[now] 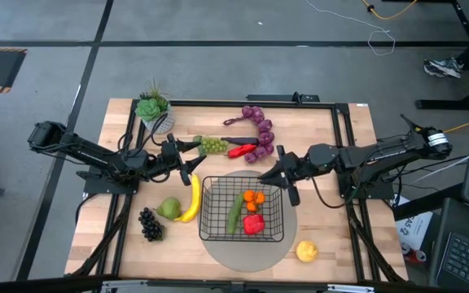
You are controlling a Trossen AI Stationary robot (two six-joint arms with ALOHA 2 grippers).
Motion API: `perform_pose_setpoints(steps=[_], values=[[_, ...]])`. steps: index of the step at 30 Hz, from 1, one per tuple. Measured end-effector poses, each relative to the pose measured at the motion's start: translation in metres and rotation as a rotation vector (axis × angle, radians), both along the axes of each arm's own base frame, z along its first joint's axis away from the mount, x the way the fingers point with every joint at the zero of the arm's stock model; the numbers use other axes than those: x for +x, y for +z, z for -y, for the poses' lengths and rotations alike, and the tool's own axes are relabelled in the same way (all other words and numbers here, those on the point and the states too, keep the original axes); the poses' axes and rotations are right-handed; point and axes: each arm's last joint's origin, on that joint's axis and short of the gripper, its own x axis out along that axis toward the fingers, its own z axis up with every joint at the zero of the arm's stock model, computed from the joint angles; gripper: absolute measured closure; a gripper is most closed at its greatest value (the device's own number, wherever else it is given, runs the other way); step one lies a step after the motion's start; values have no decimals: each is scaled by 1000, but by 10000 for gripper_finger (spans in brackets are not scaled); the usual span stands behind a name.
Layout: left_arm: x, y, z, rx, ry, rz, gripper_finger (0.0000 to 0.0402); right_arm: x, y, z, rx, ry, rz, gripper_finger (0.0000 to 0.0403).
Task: Build produce basket
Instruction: Put the orange tangerine into the wire basket, then put the yellow pear into the wire basket
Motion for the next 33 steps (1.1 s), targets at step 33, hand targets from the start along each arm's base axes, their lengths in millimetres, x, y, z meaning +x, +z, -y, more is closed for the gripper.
perform_pose_setpoints(steps=[33], values=[[0, 0, 0, -47, -8, 24, 154, -124, -17, -77, 362, 72, -997, 350]])
